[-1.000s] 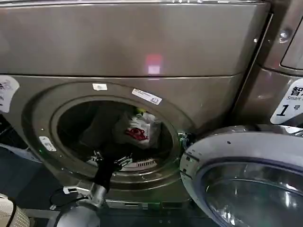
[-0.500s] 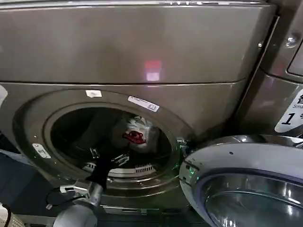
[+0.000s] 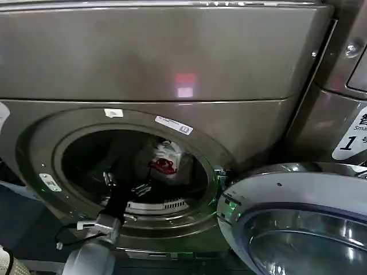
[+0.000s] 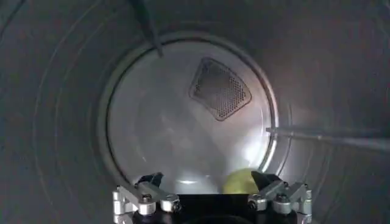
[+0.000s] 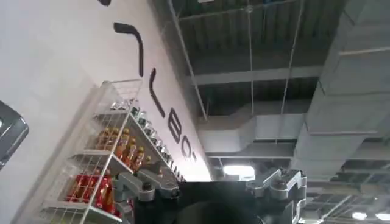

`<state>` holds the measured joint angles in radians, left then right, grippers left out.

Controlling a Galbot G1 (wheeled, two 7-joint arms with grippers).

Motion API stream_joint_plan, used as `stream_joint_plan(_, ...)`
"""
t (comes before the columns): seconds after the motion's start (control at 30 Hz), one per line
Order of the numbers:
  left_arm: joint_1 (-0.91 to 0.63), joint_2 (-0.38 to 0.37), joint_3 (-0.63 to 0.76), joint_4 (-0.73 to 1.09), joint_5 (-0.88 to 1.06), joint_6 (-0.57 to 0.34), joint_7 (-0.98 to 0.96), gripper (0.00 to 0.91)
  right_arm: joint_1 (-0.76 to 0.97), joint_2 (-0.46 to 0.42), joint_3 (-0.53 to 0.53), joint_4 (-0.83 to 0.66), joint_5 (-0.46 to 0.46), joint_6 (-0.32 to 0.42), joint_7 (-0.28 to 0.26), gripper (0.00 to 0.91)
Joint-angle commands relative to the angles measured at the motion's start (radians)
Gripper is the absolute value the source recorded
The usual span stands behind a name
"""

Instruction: Grasp the clothes from the dryer.

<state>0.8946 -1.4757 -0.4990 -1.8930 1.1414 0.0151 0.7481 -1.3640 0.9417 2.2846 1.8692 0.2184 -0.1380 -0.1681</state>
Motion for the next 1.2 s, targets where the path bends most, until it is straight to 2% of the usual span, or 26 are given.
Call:
stream_joint_plan(0.03, -0.292, -0.106, -0.009, 0.256, 0.196, -0.087, 0.473, 0.907, -0.016, 0.004, 0.012, 0.015, 0.001, 0.003, -0.002, 0.907)
stream_joint_plan(0.13, -0.361, -0.134, -0.026, 0.358, 0.182, -0.067, 0.573, 0.907, -0.021, 0.004, 0.011, 0.014, 0.0, 0.007, -0.004, 0.907)
stream_joint_plan(0.3, -0.497, -0.173, -0.034, 0.543, 0.242, -0.152, 0.6, 0.907, -0.021, 0.005, 0.001, 0.008, -0.002, 0.013, -0.006, 0.907)
stream_joint_plan(0.4, -0.558, -0.171, -0.02, 0.632, 0.261, -0.167, 0.6, 0.907, -0.022, 0.006, -0.002, 0.007, -0.001, 0.014, -0.006, 0.907)
stream_joint_plan(0.83, -0.721, -0.153, 0.044, 0.922, 0.226, -0.148, 0.602, 0.907, -0.021, 0.002, -0.016, -0.007, -0.001, 0.02, -0.011, 0.907)
stream_joint_plan(1.2, -0.79, -0.131, 0.047, 1.092, 0.208, -0.092, 0.6, 0.907, -0.015, 0.003, -0.028, -0.005, -0.002, 0.021, -0.012, 0.907)
